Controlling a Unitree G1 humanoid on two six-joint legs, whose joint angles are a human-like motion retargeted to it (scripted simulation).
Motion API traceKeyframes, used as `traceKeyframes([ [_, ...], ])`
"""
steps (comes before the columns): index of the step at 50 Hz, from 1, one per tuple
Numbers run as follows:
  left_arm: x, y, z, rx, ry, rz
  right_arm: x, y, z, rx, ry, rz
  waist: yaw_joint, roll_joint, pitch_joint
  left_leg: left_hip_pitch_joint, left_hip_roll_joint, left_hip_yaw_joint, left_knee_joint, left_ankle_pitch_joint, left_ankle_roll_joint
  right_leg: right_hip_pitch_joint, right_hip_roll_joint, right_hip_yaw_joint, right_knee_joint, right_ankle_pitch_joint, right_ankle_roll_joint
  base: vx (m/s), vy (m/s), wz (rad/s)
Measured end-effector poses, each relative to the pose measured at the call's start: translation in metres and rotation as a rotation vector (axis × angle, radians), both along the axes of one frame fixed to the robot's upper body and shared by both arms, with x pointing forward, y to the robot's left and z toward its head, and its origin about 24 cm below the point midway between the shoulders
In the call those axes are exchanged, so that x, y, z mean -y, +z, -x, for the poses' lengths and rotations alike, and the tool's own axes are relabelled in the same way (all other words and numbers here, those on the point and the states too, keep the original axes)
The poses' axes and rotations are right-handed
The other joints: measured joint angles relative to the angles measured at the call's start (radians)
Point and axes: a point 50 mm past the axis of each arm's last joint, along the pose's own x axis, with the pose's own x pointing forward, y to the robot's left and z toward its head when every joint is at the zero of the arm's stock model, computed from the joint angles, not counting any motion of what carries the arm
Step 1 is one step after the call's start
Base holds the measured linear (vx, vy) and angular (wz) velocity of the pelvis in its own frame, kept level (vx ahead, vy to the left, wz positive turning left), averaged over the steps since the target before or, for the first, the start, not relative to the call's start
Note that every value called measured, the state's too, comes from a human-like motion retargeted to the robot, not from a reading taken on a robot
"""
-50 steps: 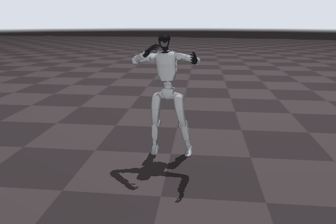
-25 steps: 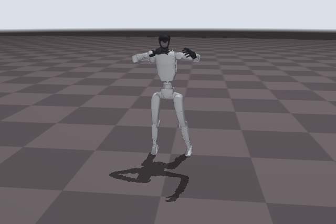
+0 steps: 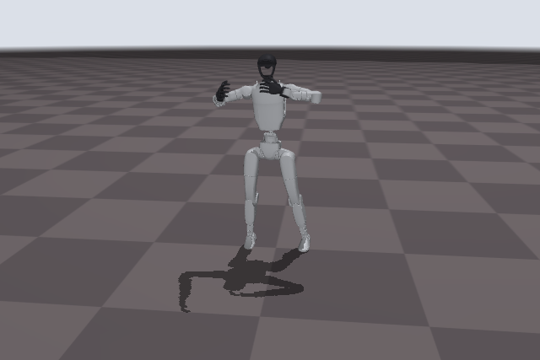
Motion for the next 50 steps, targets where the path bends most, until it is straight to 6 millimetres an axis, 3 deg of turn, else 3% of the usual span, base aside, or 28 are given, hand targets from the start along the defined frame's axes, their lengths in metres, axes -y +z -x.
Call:
traceKeyframes([
  [2,-0.015,0.006,-0.022,0.110,0.206,0.013,-0.042,0.009,0.023,0.074,0.214,0.104,0.002,-0.001,-0.006,-0.003,-0.003,0.000,0.006,-0.002,0.003,-0.001,-0.003,0.002,0.000,-0.002,0.000,0.00,0.00,0.00],
  [5,-0.061,0.013,-0.074,0.182,0.611,-0.007,-0.103,0.024,0.073,0.301,0.504,0.274,0.005,0.001,-0.012,-0.005,-0.010,0.002,0.012,-0.004,0.013,-0.002,-0.010,0.005,0.003,-0.006,0.000,0.00,0.00,0.00],
  [8,-0.132,0.008,-0.120,0.138,1.028,-0.053,-0.148,0.029,0.126,0.504,0.837,0.352,0.004,0.009,-0.018,-0.003,-0.017,0.009,0.018,-0.004,0.025,-0.001,-0.018,0.013,0.002,-0.007,0.000,0.00,0.00,0.00],
  [10,-0.185,-0.002,-0.136,0.050,1.298,-0.047,-0.161,0.028,0.150,0.552,1.015,0.348,0.003,0.014,-0.021,-0.001,-0.021,0.015,0.022,-0.004,0.032,0.000,-0.022,0.020,-0.001,-0.005,0.000,0.00,0.00,0.00],
  [12,-0.235,-0.014,-0.140,-0.122,1.527,0.086,-0.166,0.029,0.150,0.563,1.023,0.334,-0.005,0.022,-0.018,0.003,-0.029,0.021,0.019,0.001,0.040,0.000,-0.031,0.025,-0.003,-0.005,0.000,0.00,0.00,0.00],
  [15,-0.286,-0.036,-0.129,-0.426,1.735,0.485,-0.157,0.038,0.118,0.581,0.744,0.330,-0.015,0.034,-0.009,0.010,-0.042,0.029,0.006,0.012,0.052,-0.003,-0.045,0.031,-0.001,-0.005,0.000,0.00,0.00,0.00],
  [17,-0.293,-0.042,-0.123,-0.505,1.741,0.636,-0.136,0.042,0.084,0.557,0.489,0.335,-0.015,0.040,-0.006,0.013,-0.042,0.033,0.002,0.014,0.051,-0.003,-0.044,0.034,-0.003,-0.002,0.000,0.00,0.00,0.00],
  [20,-0.266,-0.038,-0.120,-0.482,1.566,0.616,-0.083,0.044,0.034,0.461,0.123,0.307,-0.007,0.045,-0.002,0.013,-0.035,0.032,-0.005,0.015,0.042,-0.006,-0.037,0.031,-0.003,0.002,0.000,0.00,0.00,0.00],
  [24,-0.177,-0.020,-0.117,-0.391,1.111,0.424,0.017,0.039,-0.010,0.354,-0.471,0.355,0.020,0.031,-0.004,0.006,-0.027,0.023,-0.012,0.016,0.033,-0.011,-0.028,0.020,-0.003,0.008,0.000,0.00,0.00,0.00],
  [26,-0.120,-0.009,-0.105,-0.348,0.822,0.333,0.065,0.036,-0.015,0.339,-0.792,0.495,0.036,0.021,-0.001,0.001,-0.024,0.016,-0.016,0.018,0.030,-0.014,-0.025,0.012,-0.002,0.009,0.000,-0.02,0.00,0.09],
  [28,-0.066,-0.003,-0.082,-0.308,0.522,0.239,0.095,0.031,-0.015,0.310,-0.975,0.569,0.044,0.014,0.004,-0.004,-0.023,0.008,-0.018,0.019,0.027,-0.016,-0.023,0.005,0.000,0.010,0.000,-0.04,-0.01,0.20],
  [30,-0.022,-0.002,-0.050,-0.278,0.226,0.144,0.098,0.025,-0.015,0.277,-0.968,0.546,0.043,0.010,0.012,-0.011,-0.022,-0.001,-0.016,0.019,0.023,-0.019,-0.021,-0.002,0.001,0.012,0.000,-0.02,0.00,0.10],
  [32,0.003,-0.005,-0.018,-0.244,-0.007,0.057,0.076,0.022,-0.018,0.274,-0.802,0.524,0.034,0.014,0.017,-0.018,-0.018,-0.006,-0.009,0.017,0.018,-0.019,-0.018,-0.004,0.000,0.015,0.000,0.00,0.00,0.00],
  [34,0.013,-0.007,-0.003,-0.175,-0.109,-0.004,0.040,0.025,-0.015,0.307,-0.575,0.533,0.027,0.014,0.023,-0.024,-0.017,-0.010,-0.002,0.015,0.012,-0.021,-0.016,-0.005,0.000,0.016,0.000,0.00,0.00,0.00],
  [35,0.013,-0.006,-0.002,-0.131,-0.105,-0.020,0.020,0.026,-0.011,0.334,-0.453,0.539,0.025,0.013,0.026,-0.027,-0.017,-0.011,0.001,0.014,0.010,-0.022,-0.016,-0.005,0.000,0.017,0.000,0.00,0.00,0.00],
  [38,-0.015,-0.001,-0.043,-0.019,0.244,0.015,-0.053,0.028,0.018,0.381,0.003,0.428,0.022,0.013,0.034,-0.028,-0.022,-0.009,0.006,0.014,0.013,-0.022,-0.021,0.000,0.000,0.017,0.000,0.00,0.00,0.00],
  [41,-0.078,0.001,-0.100,-0.008,0.727,0.069,-0.119,0.021,0.068,0.297,0.559,0.219,0.022,0.020,0.038,-0.027,-0.030,-0.004,0.011,0.016,0.023,-0.021,-0.029,0.007,-0.003,0.018,0.000,0.00,0.00,0.00],
  [43,-0.131,-0.004,-0.128,-0.047,1.043,0.115,-0.147,0.017,0.104,0.231,0.889,0.130,0.020,0.027,0.041,-0.026,-0.035,0.000,0.013,0.018,0.031,-0.020,-0.035,0.011,-0.005,0.018,0.000,0.00,0.00,0.00],
  [45,-0.184,-0.014,-0.142,-0.140,1.317,0.193,-0.160,0.016,0.131,0.217,1.093,0.093,0.017,0.033,0.043,-0.025,-0.040,0.004,0.014,0.020,0.038,-0.019,-0.041,0.015,-0.008,0.019,0.000,0.00,0.00,0.00],
  [47,-0.230,-0.026,-0.145,-0.281,1.514,0.340,-0.161,0.019,0.138,0.259,1.109,0.094,0.005,0.041,0.047,-0.024,-0.046,0.005,0.011,0.025,0.043,-0.019,-0.047,0.016,-0.010,0.020,0.000,0.00,0.00,0.00],
  [50,-0.272,-0.036,-0.137,-0.426,1.640,0.568,-0.147,0.031,0.114,0.368,0.853,0.120,-0.013,0.053,0.054,-0.021,-0.049,0.005,0.006,0.030,0.044,-0.018,-0.050,0.013,-0.010,0.019,0.000,0.00,0.00,0.00],
])
